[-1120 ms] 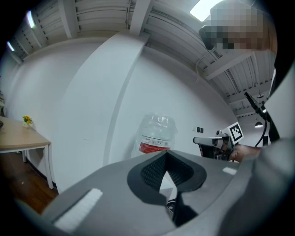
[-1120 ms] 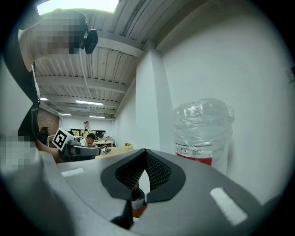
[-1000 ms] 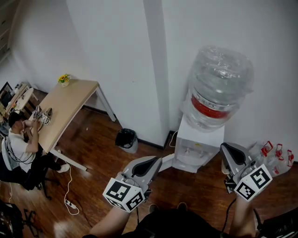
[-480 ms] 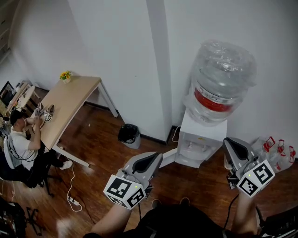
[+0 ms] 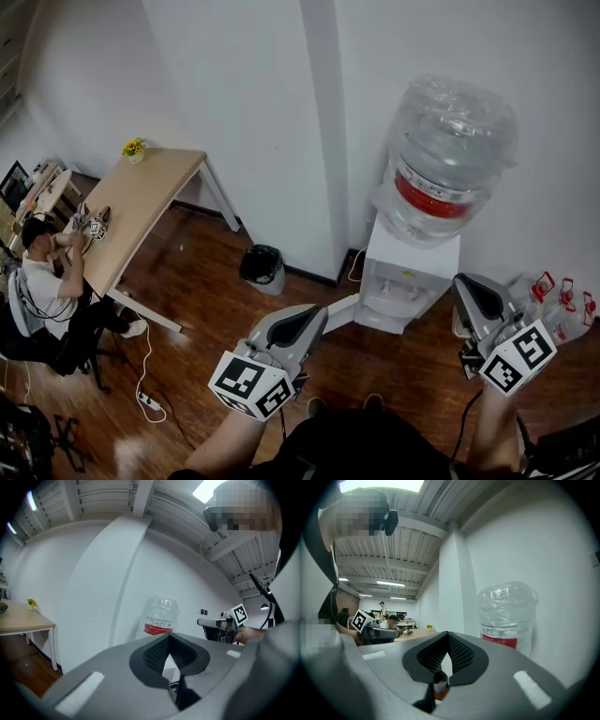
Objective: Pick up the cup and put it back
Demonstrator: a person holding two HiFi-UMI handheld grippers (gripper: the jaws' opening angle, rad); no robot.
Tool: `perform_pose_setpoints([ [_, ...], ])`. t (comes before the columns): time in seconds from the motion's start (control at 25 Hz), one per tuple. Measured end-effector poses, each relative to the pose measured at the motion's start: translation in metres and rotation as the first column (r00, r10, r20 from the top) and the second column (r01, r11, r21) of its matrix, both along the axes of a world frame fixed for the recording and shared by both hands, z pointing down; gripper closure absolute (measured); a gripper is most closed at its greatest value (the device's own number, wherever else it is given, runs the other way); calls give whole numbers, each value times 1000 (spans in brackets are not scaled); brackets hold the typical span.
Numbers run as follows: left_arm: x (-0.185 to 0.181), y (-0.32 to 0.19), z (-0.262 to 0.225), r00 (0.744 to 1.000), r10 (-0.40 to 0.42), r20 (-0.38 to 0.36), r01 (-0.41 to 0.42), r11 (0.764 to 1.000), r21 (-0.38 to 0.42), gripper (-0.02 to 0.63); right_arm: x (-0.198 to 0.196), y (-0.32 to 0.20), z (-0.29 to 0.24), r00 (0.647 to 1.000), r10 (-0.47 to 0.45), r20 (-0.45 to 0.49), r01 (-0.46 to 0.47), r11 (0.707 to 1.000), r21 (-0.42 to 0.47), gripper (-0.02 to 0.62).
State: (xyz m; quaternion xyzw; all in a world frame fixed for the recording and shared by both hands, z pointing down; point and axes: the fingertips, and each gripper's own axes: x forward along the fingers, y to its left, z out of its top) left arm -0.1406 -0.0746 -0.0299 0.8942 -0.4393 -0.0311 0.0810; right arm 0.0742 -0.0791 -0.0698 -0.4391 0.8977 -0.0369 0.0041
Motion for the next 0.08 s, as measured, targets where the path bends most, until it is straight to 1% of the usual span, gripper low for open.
perform_pose_setpoints([
  [0.08,-2,2,1,1000,-2,-1,2,1000,-1,604,-1,2,0,1000,0,0,0,1000,-1,595],
])
